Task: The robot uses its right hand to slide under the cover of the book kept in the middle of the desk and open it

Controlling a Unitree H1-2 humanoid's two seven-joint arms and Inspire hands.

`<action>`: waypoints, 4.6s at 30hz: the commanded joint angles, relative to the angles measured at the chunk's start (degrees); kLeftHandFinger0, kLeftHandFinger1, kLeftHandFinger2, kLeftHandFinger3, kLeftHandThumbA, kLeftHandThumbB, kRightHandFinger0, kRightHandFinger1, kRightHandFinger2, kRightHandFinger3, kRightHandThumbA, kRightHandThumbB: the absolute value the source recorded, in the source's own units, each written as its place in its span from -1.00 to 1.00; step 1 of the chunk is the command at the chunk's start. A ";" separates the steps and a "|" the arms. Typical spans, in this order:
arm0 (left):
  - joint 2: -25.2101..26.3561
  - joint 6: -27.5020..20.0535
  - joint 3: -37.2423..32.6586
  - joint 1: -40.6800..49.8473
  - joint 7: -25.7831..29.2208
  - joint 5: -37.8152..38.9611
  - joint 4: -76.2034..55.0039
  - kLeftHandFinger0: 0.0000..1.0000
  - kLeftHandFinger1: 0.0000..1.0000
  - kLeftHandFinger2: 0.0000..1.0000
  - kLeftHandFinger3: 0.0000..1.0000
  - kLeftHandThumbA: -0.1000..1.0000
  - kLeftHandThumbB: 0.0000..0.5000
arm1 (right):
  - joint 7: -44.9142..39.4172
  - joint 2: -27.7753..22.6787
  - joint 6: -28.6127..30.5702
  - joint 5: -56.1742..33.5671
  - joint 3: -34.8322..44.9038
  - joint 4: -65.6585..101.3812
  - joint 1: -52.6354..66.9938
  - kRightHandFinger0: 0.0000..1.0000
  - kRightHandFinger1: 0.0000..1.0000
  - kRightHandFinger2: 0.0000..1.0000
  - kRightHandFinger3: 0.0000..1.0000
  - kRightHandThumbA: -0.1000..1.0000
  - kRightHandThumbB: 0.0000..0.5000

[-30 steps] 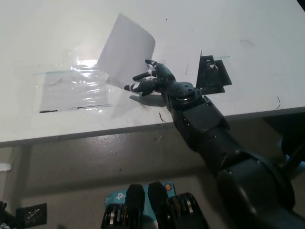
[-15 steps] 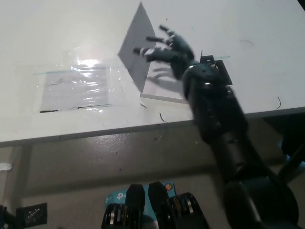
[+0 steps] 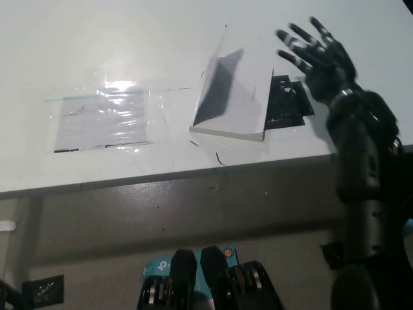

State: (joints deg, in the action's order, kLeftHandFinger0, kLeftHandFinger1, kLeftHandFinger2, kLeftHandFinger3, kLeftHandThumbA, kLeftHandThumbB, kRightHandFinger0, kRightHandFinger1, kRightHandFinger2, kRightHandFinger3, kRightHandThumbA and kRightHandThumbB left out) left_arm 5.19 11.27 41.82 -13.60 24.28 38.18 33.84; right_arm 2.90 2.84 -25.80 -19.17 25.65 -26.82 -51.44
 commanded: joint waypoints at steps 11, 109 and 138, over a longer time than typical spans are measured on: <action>0.51 -2.58 0.53 -0.54 -1.28 0.44 0.29 1.00 1.00 1.00 1.00 1.00 -1.00 | 0.31 -4.73 -1.13 -14.08 5.66 11.47 7.64 0.24 0.29 0.65 1.00 0.93 -0.51; 0.33 -1.11 2.68 0.73 -1.60 4.45 -6.65 1.00 0.98 1.00 1.00 1.00 -1.00 | 7.14 5.57 30.30 -9.44 -0.43 -19.09 25.41 0.09 0.23 0.51 1.00 0.75 -0.24; 5.25 -0.33 -18.26 1.15 -5.19 -12.62 -7.75 0.54 0.51 0.77 1.00 0.85 -1.00 | 6.18 3.35 30.09 -11.02 0.77 -17.39 25.43 0.06 0.32 0.62 1.00 0.83 -0.28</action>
State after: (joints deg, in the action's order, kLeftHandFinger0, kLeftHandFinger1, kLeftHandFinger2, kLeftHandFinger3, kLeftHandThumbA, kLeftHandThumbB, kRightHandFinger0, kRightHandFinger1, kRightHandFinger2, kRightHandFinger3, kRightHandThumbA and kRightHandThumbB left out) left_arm 7.33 11.77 28.07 -13.30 22.21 33.68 26.22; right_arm 10.03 6.78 3.36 -29.80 26.38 -45.64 -24.28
